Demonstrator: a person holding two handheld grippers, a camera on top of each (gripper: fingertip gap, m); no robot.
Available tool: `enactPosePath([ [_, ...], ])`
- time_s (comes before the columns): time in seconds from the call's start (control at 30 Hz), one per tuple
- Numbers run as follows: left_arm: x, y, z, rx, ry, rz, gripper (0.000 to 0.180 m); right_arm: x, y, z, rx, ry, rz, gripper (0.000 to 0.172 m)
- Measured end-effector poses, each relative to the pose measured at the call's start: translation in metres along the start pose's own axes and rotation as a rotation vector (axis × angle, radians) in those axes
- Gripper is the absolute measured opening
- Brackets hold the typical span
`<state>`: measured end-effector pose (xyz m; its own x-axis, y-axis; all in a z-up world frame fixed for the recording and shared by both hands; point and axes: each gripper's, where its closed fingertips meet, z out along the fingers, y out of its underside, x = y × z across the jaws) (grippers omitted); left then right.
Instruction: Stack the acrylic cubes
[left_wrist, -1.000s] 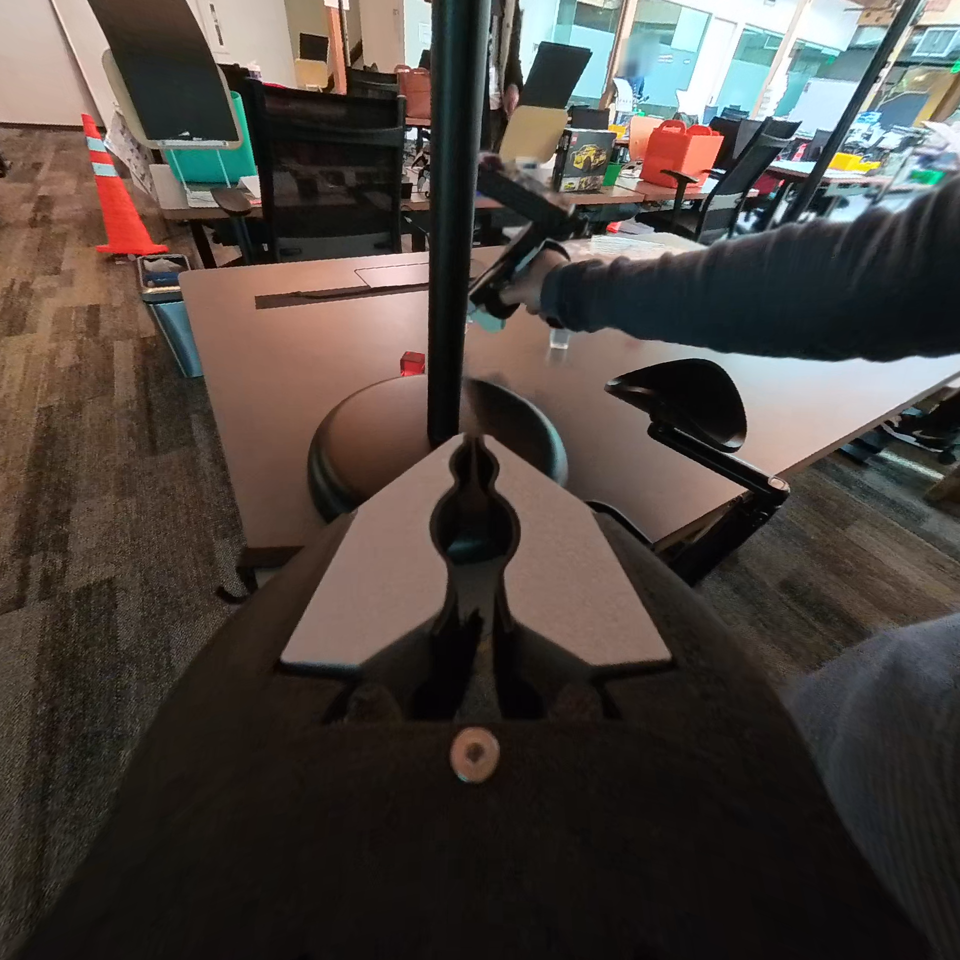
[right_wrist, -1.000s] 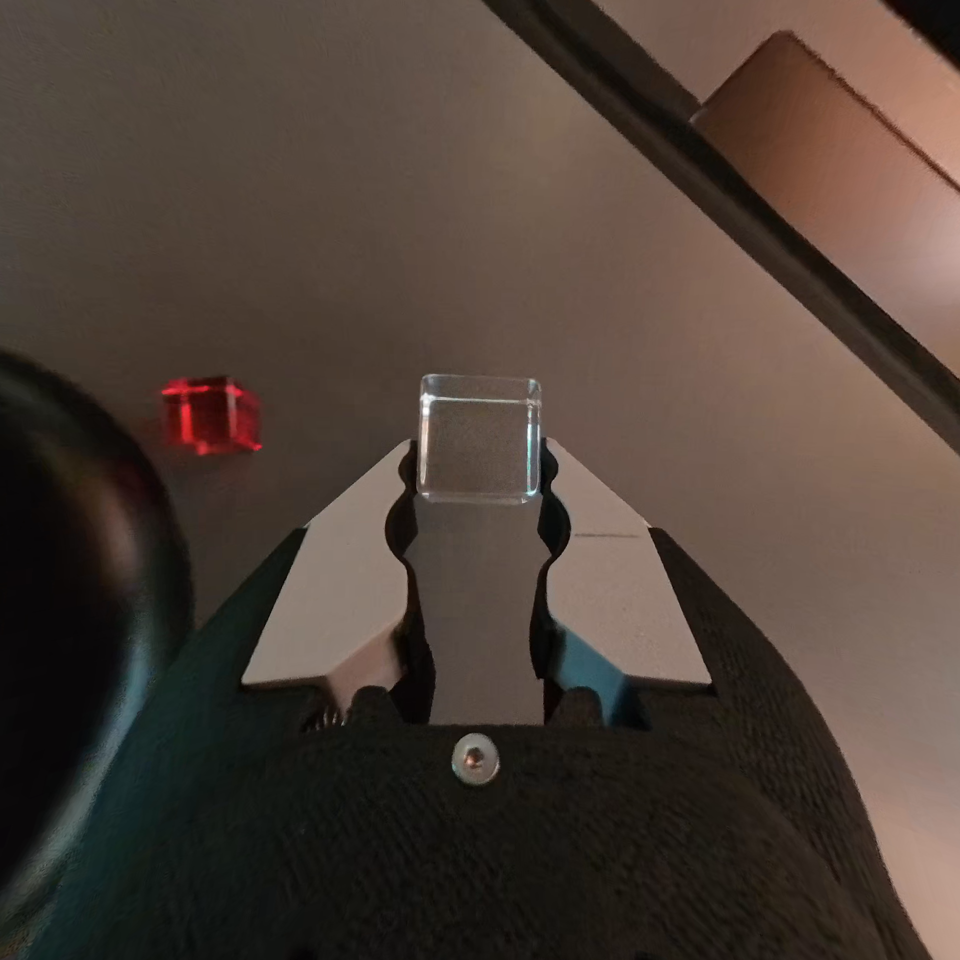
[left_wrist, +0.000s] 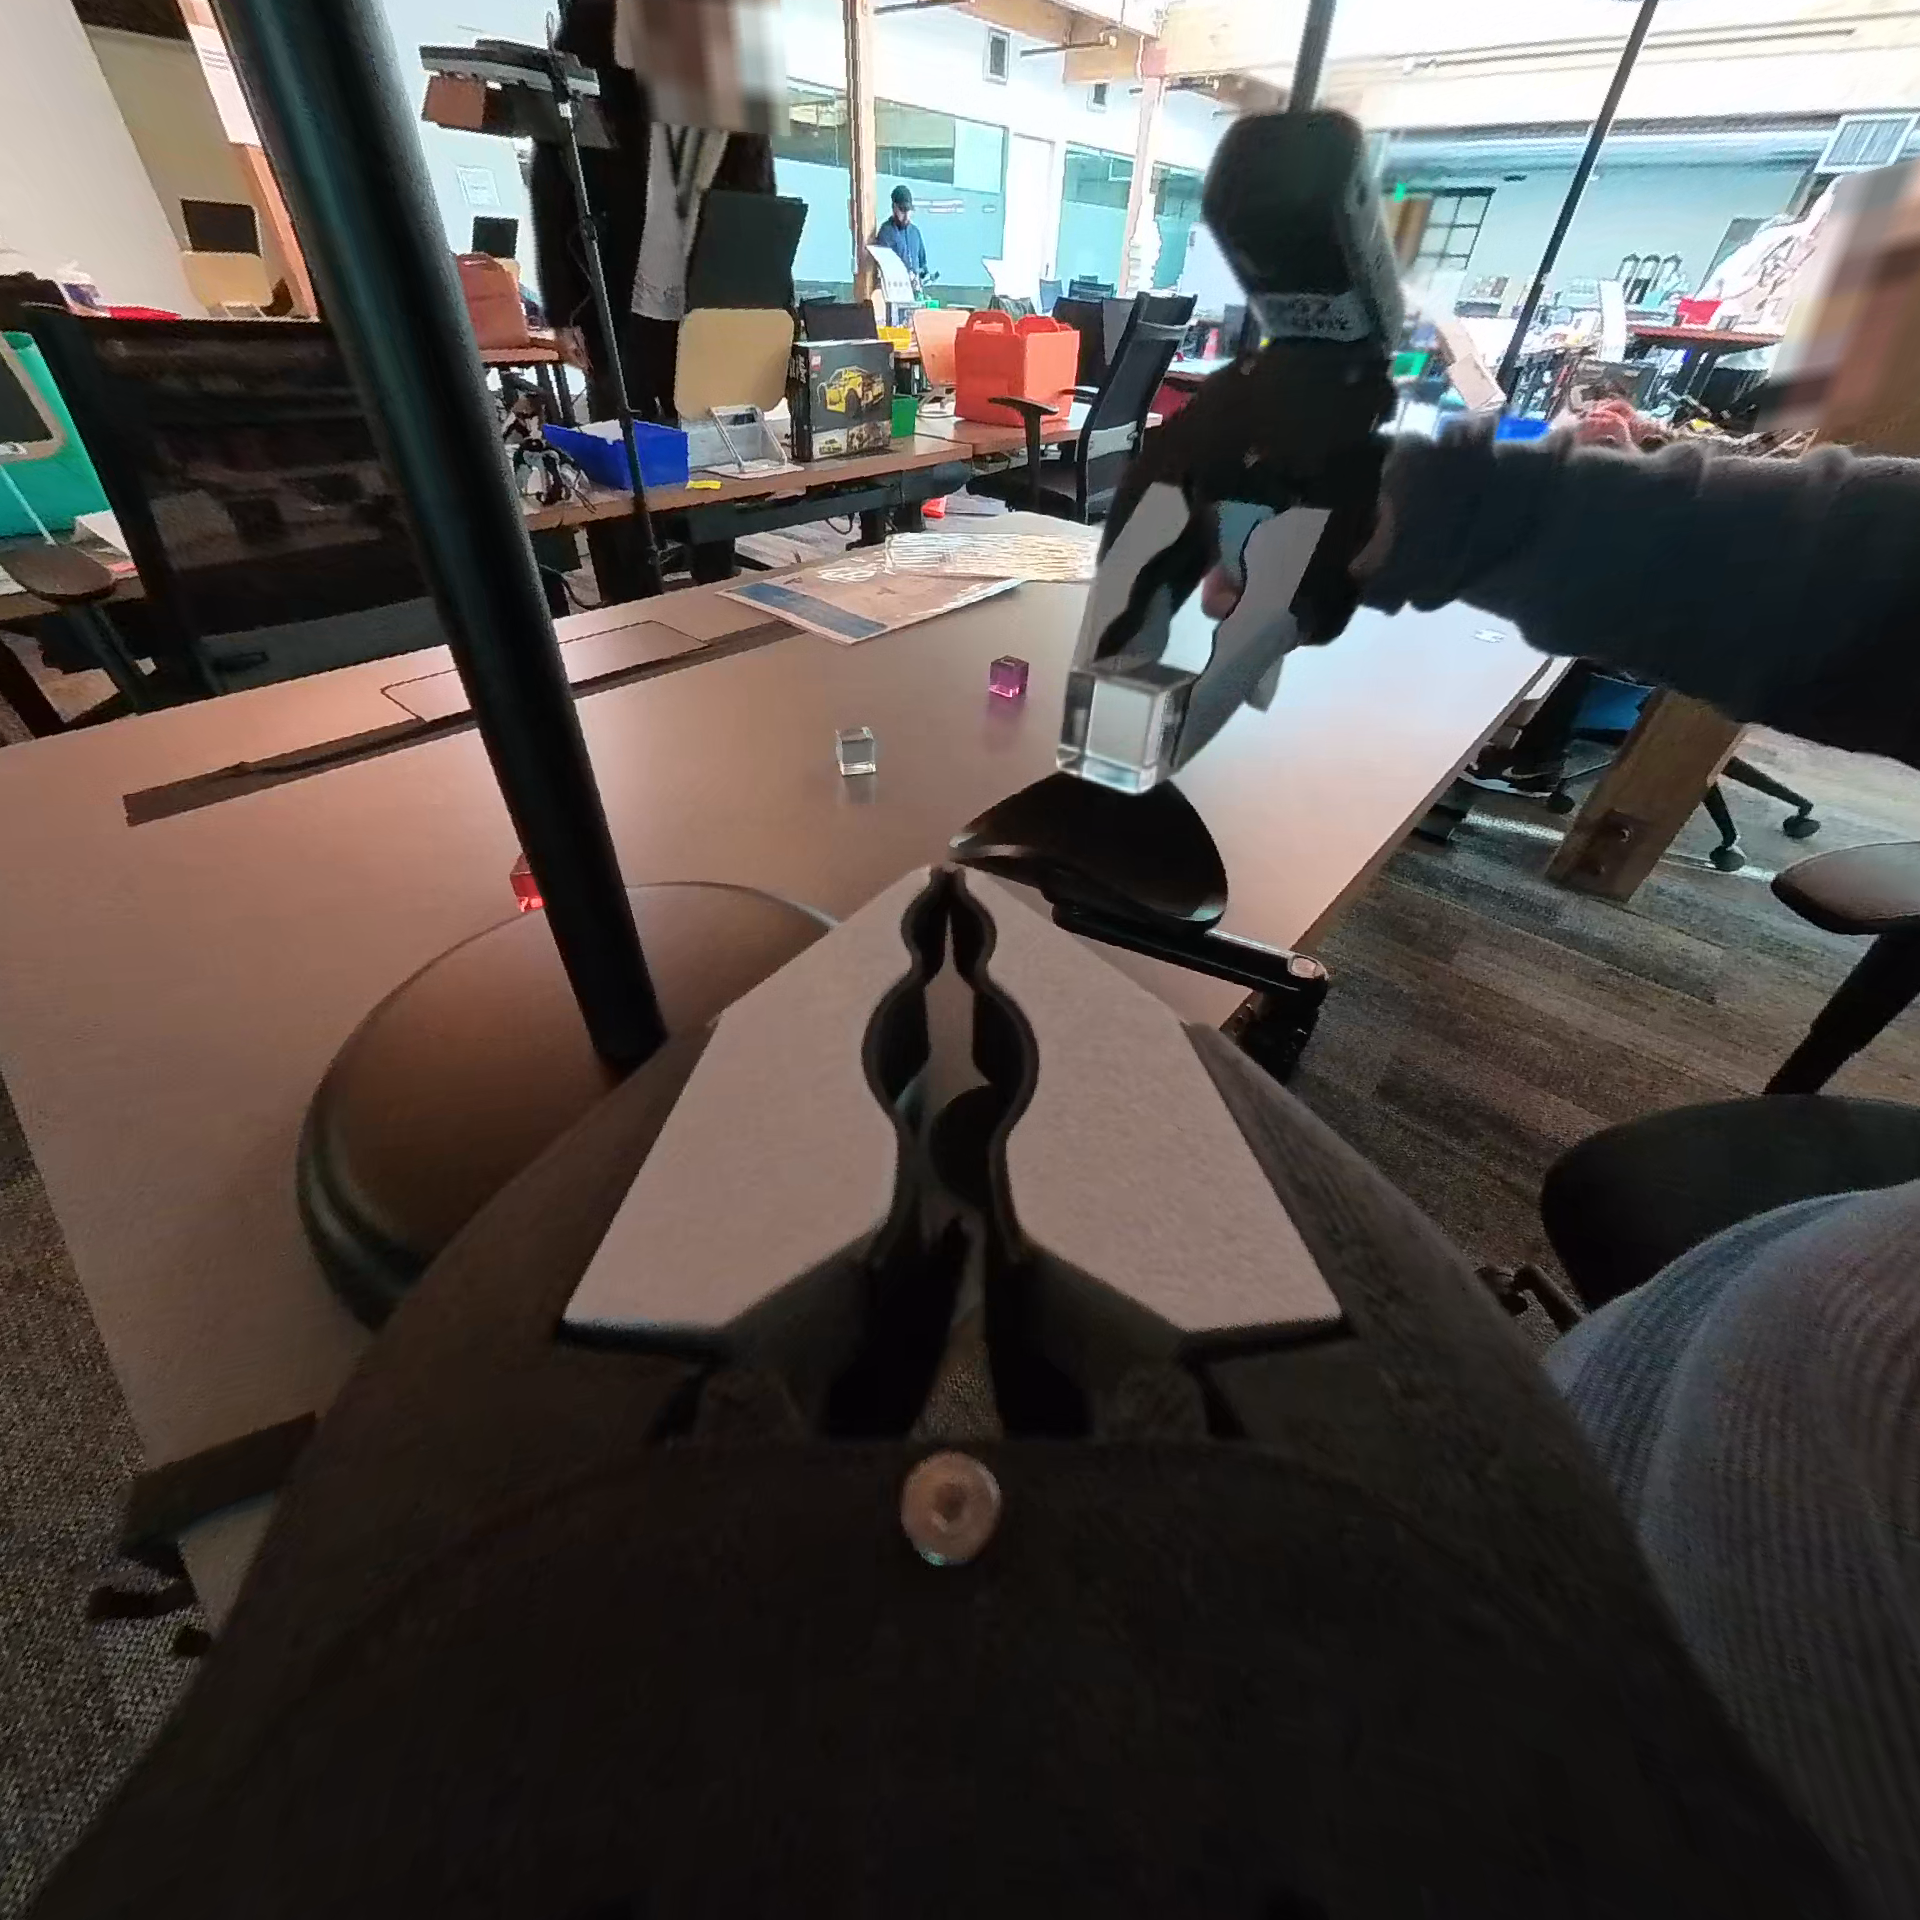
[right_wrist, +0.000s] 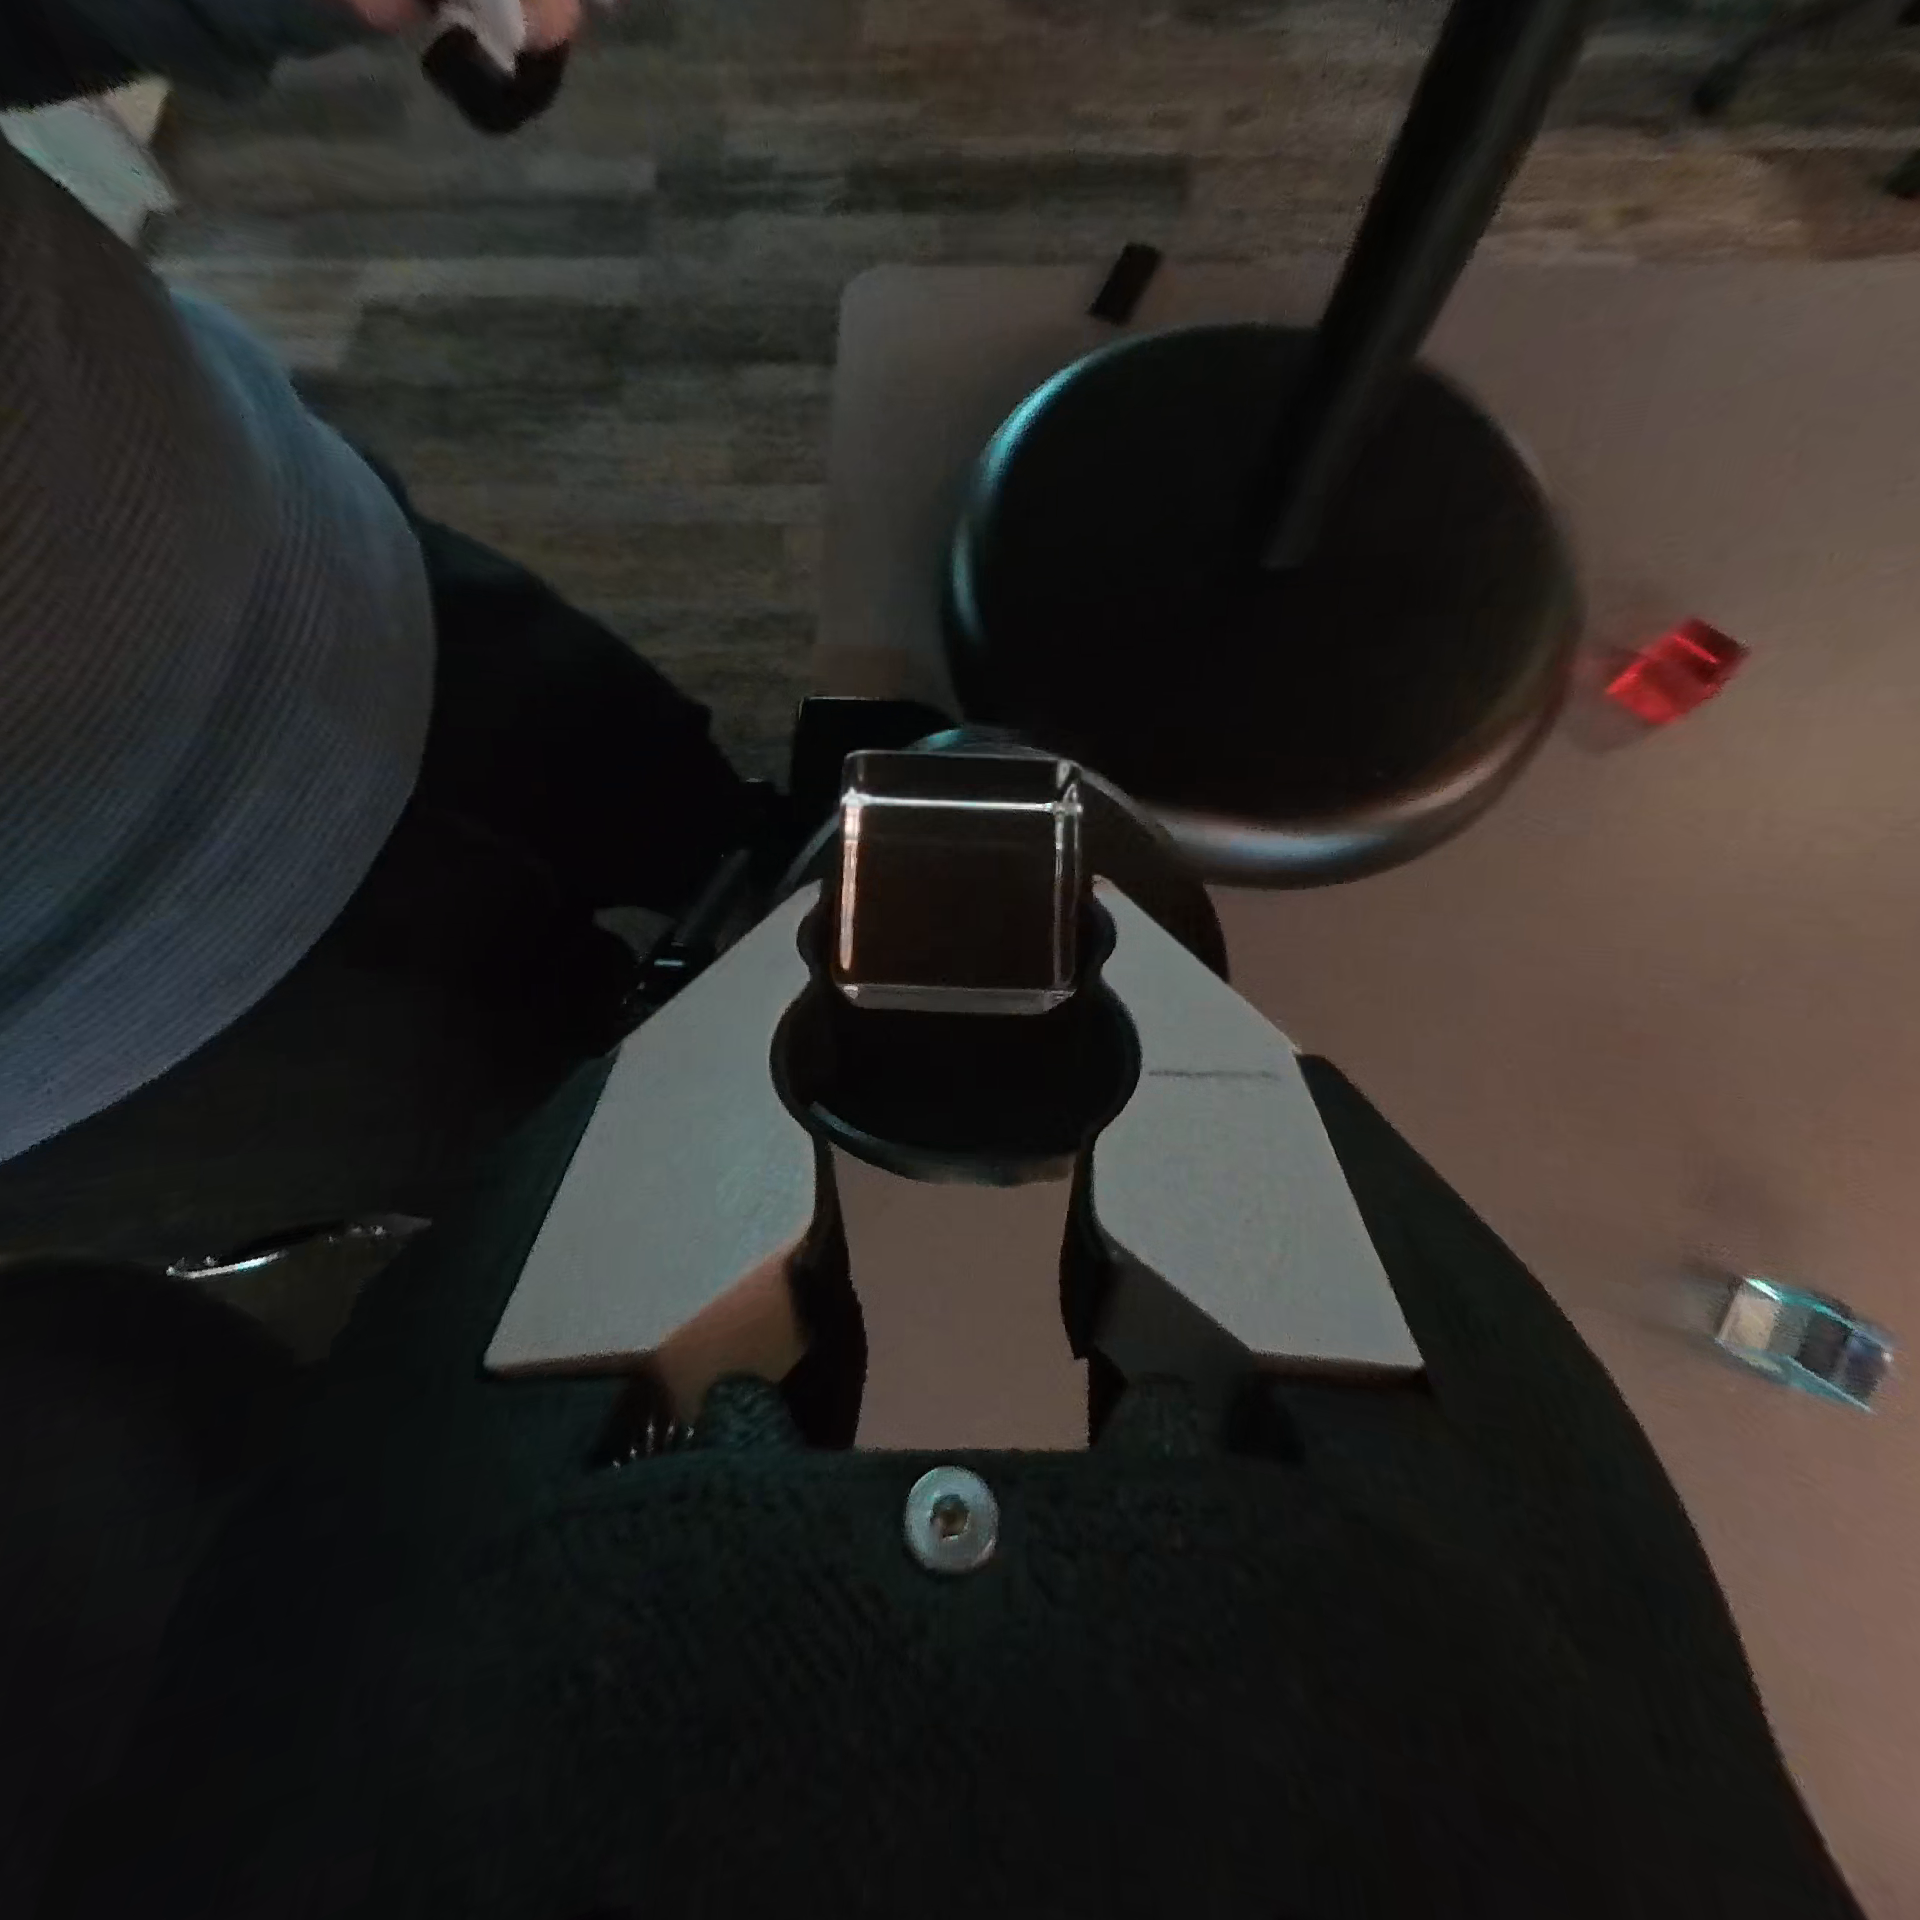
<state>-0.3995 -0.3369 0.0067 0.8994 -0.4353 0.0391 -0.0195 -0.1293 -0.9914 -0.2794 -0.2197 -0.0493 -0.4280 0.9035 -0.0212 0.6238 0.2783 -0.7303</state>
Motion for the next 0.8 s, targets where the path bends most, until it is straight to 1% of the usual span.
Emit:
enactPosePath([
  [0.33, -0.002, 0.003, -0.008, -0.007, -0.026, -0.010, 0.000, 0.000, 0.026, 0.032, -0.145, -0.119, -0.064, 0.043],
  [0.57, -0.004, 0.004, -0.011, -0.015, -0.035, -0.016, 0.000, 0.005, 0.036, 0.030, -0.242, -0.129, -0.112, 0.043],
  [0.8, -0.002, 0.004, -0.006, -0.015, -0.024, -0.014, 0.000, 0.005, 0.040, 0.030, -0.279, -0.113, -0.119, 0.043],
])
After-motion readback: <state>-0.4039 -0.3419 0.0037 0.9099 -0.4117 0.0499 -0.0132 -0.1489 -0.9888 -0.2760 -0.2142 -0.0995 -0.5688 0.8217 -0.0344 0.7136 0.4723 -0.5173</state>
